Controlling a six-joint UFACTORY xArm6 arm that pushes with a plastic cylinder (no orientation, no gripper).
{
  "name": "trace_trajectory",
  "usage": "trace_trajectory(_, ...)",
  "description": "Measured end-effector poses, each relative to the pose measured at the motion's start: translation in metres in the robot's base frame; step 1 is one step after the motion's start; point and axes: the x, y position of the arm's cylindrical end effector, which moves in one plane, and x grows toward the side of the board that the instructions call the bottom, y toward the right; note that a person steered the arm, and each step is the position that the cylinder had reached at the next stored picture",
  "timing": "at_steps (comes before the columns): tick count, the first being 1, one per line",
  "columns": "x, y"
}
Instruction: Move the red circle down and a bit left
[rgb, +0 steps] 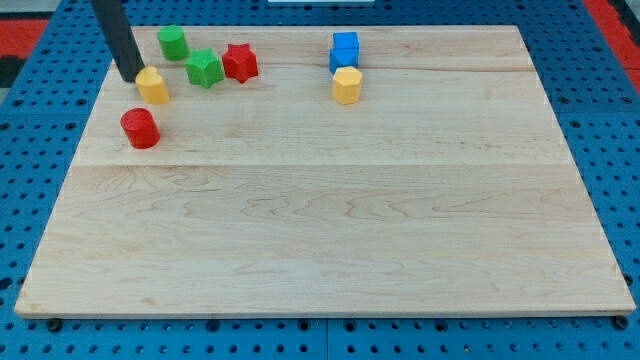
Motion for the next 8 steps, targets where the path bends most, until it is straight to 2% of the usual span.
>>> trace_trajectory(1, 0.026, 0.025)
trace_trajectory(2, 0.068, 0.025)
trace_trajectory(4, 0.117, -0.001)
trace_trajectory(8, 0.228, -0.005)
